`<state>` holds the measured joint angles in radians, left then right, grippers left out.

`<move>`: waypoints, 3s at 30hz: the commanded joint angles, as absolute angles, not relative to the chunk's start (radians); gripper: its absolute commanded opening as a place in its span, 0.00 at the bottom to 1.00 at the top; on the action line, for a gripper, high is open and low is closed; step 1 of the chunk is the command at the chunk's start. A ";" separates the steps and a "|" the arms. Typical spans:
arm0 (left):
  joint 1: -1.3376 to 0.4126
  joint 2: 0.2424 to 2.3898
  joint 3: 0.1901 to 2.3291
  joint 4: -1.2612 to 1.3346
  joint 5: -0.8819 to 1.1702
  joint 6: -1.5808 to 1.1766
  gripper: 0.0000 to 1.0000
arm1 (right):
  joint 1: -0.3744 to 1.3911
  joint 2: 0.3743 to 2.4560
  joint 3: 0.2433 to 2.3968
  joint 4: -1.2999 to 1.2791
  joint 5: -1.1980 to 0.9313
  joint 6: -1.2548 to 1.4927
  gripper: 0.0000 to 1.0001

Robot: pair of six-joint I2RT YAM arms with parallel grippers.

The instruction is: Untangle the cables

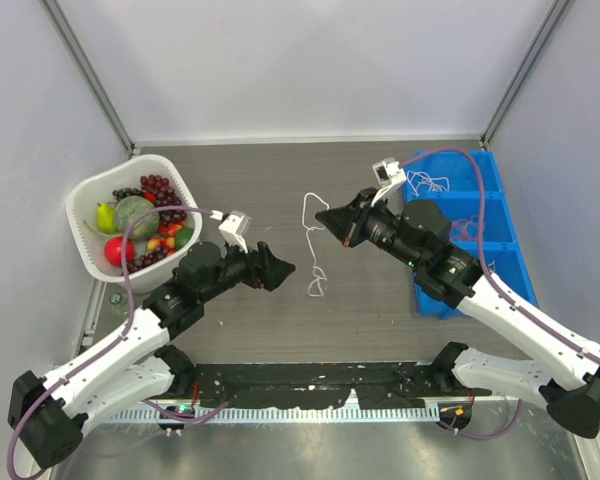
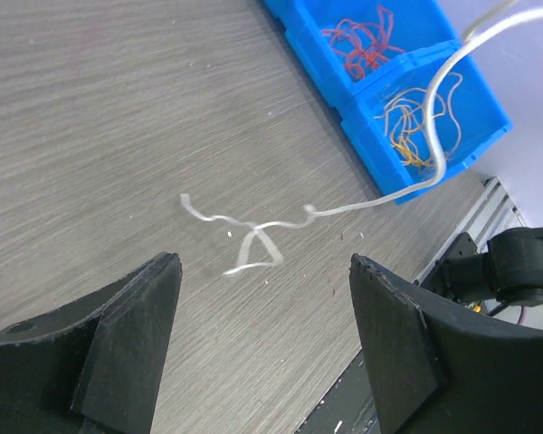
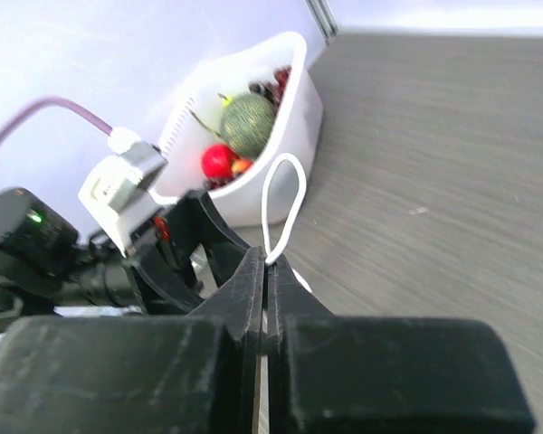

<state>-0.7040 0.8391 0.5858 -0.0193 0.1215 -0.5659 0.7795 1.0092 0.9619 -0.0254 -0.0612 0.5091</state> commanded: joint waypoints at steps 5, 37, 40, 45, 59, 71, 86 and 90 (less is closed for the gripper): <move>-0.700 0.765 0.540 0.277 0.255 -0.453 0.82 | 0.784 0.980 1.106 0.008 -0.092 0.534 0.01; -0.700 1.101 0.449 0.612 0.465 -0.693 0.00 | 0.784 0.966 1.212 0.215 0.057 0.488 0.01; -0.699 1.089 0.448 0.612 0.462 -0.677 0.00 | 0.782 0.971 1.223 0.196 0.084 0.459 0.01; -0.699 1.095 0.456 0.491 0.394 -0.635 0.00 | 0.784 0.973 1.287 0.117 0.256 0.379 0.01; -0.699 0.889 0.552 0.174 0.250 -0.658 0.65 | 0.753 1.110 1.377 0.168 0.597 0.019 0.01; -0.699 0.672 0.566 -0.035 0.232 -0.629 0.76 | 0.217 1.353 1.437 0.343 0.402 0.160 0.01; -0.700 0.635 0.572 -0.083 0.219 -0.632 0.79 | -0.080 1.454 1.534 0.313 0.331 0.305 0.01; -0.701 0.660 0.583 -0.069 0.238 -0.640 0.80 | -0.095 1.468 1.540 0.301 0.341 0.278 0.01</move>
<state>-0.7044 0.6434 0.5495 -0.0837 0.2195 -0.6460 -0.0814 1.4597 1.4975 0.2665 0.3321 0.2913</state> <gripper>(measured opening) 0.794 0.039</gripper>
